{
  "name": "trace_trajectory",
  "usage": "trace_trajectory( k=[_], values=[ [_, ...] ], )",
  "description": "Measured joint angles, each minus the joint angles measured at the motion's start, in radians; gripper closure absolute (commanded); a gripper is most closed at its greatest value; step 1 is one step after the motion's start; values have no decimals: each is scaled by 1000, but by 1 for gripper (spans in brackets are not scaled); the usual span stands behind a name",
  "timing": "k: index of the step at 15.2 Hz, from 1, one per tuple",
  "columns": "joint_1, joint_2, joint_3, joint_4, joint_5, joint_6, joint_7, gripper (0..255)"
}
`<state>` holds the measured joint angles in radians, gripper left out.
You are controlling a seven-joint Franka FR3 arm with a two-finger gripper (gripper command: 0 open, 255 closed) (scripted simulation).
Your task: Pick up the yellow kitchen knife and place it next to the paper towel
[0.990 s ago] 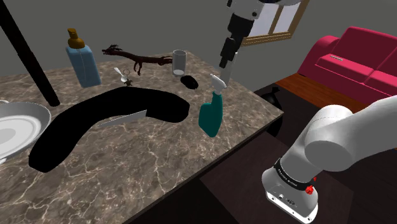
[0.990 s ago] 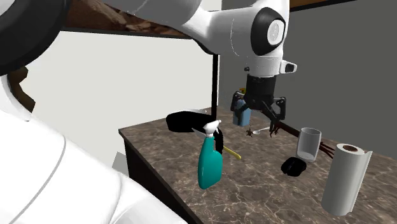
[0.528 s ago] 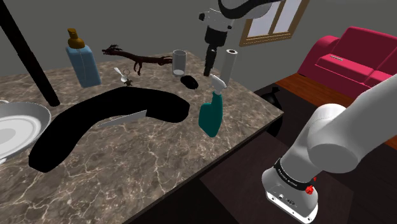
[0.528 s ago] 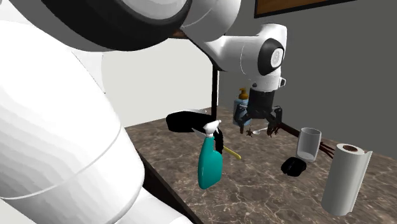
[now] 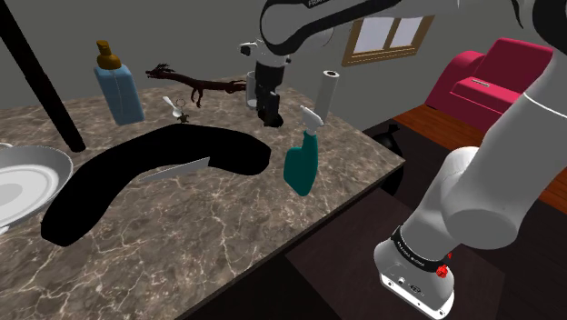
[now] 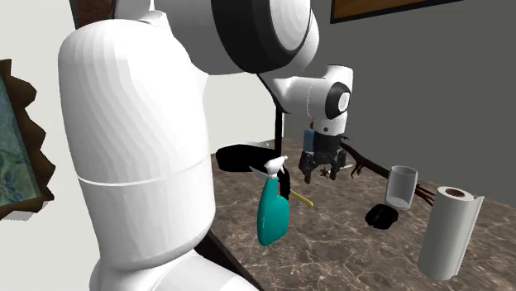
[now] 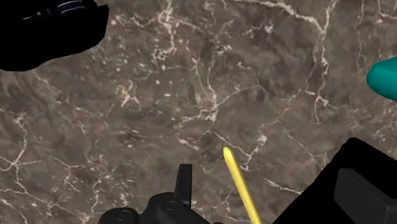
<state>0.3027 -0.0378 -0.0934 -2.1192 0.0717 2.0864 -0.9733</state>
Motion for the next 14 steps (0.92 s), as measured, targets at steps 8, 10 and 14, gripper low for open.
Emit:
trace_trajectory(
  k=[8, 10, 14],
  values=[
    [57, 193, 64, 101, -9, 62, -279, 0],
    [56, 214, 65, 110, -10, 75, -300, 0],
    [61, 239, 68, 83, -7, 125, -306, 0]
  ],
)
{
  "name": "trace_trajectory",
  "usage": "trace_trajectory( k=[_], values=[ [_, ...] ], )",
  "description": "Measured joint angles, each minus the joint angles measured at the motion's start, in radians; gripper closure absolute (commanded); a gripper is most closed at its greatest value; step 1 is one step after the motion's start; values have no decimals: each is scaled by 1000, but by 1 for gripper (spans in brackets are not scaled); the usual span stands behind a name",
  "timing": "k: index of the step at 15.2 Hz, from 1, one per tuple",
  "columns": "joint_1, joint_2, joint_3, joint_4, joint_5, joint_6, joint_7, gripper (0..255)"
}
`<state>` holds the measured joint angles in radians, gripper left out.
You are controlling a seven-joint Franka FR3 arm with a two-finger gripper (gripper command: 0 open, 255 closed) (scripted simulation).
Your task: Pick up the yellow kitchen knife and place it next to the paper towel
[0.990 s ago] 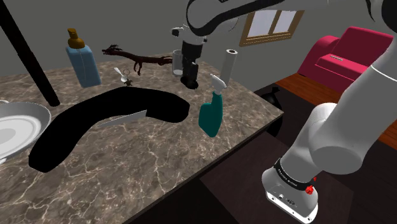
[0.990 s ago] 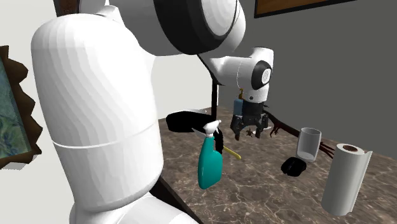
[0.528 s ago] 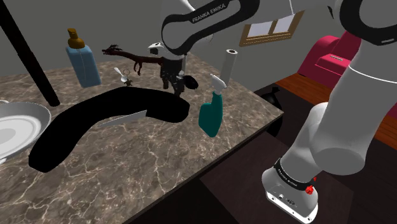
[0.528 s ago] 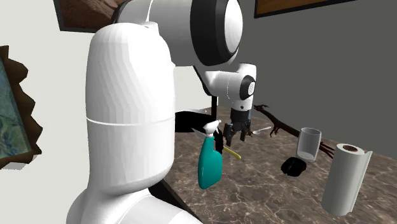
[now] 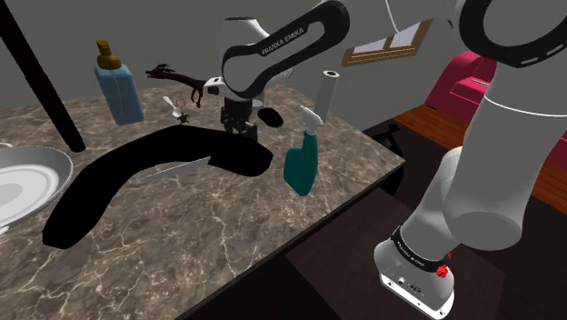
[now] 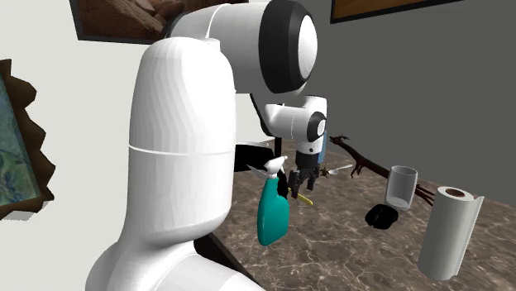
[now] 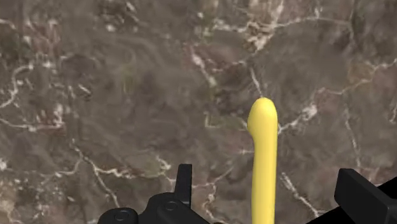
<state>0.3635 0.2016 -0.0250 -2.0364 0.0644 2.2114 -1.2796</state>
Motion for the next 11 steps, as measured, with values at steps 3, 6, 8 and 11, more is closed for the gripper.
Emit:
trace_trajectory(
  k=[3, 6, 8, 11],
  values=[
    [1, 19, -1, -7, 2, 30, -2, 0],
    [1, 24, -2, -6, 2, 34, -2, 0],
    [2, 25, -2, -5, 2, 33, -2, 0],
    [4, 27, 0, -6, 4, 30, -2, 255]
  ],
)
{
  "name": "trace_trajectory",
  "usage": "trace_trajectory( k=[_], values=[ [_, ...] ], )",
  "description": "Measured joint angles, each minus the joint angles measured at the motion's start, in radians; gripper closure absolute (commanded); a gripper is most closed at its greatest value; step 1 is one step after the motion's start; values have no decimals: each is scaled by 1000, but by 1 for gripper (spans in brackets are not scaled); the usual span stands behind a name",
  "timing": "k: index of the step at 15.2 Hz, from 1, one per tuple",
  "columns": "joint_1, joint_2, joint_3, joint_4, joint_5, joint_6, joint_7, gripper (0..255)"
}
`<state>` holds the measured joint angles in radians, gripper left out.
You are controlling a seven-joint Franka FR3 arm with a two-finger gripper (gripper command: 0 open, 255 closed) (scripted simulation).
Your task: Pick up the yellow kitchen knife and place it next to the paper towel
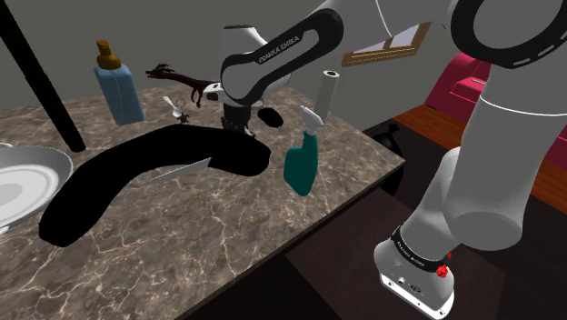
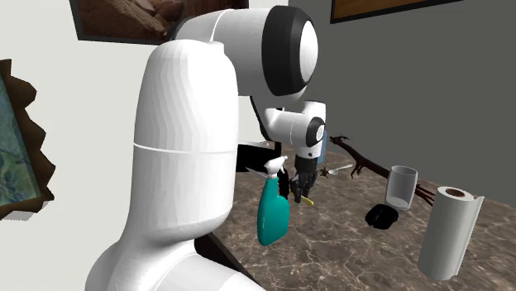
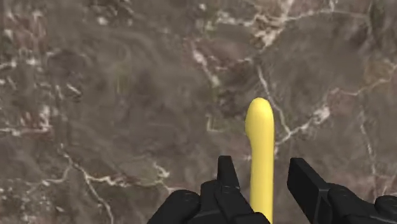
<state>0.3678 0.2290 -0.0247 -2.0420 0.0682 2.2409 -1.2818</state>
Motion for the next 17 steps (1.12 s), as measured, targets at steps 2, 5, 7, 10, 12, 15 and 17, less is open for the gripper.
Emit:
trace_trajectory(
  k=[2, 5, 7, 10, 12, 15, 17],
  values=[
    [1, 0, 2, -3, 1, -1, 0, 255],
    [2, 0, 3, -4, 1, -2, -1, 255],
    [2, 0, 3, -4, 1, -2, -1, 255],
    [3, -7, 3, 0, 0, -13, 1, 255],
    [3, -22, 3, 6, -1, -34, 4, 255],
    [3, -40, 2, 22, -3, -67, 6, 255],
    [3, -51, 2, 38, -4, -94, 8, 255]
  ],
)
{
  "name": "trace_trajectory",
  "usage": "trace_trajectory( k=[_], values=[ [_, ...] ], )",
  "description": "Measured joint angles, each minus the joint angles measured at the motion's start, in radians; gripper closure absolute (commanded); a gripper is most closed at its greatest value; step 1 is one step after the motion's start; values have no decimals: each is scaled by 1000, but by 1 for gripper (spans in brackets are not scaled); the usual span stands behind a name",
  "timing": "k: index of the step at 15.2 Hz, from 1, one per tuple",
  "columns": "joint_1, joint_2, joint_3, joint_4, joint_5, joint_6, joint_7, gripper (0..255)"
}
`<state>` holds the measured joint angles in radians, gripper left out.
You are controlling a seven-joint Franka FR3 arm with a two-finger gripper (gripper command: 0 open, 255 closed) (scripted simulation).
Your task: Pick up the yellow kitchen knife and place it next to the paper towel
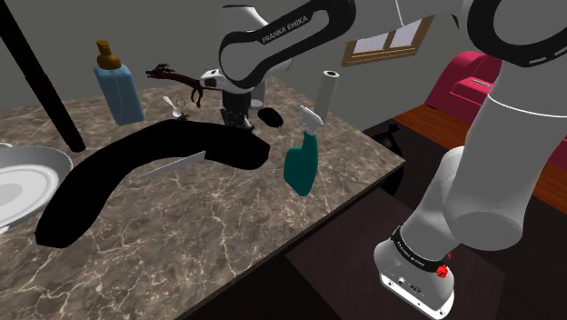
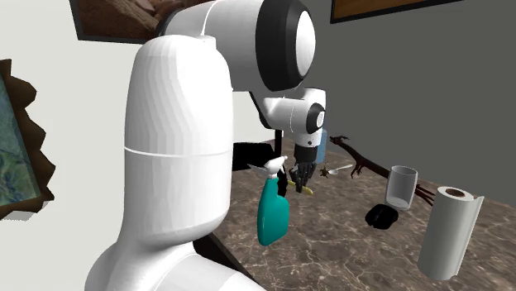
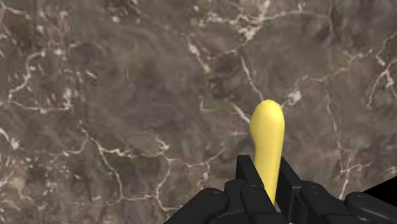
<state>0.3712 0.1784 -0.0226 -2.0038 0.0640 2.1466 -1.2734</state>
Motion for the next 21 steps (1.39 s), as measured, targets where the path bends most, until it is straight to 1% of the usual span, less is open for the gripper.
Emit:
trace_trajectory(
  k=[9, 21],
  values=[
    [0, -55, -1, 51, -5, -106, 7, 255],
    [-2, -95, -2, 168, -10, -262, 14, 255]
  ],
)
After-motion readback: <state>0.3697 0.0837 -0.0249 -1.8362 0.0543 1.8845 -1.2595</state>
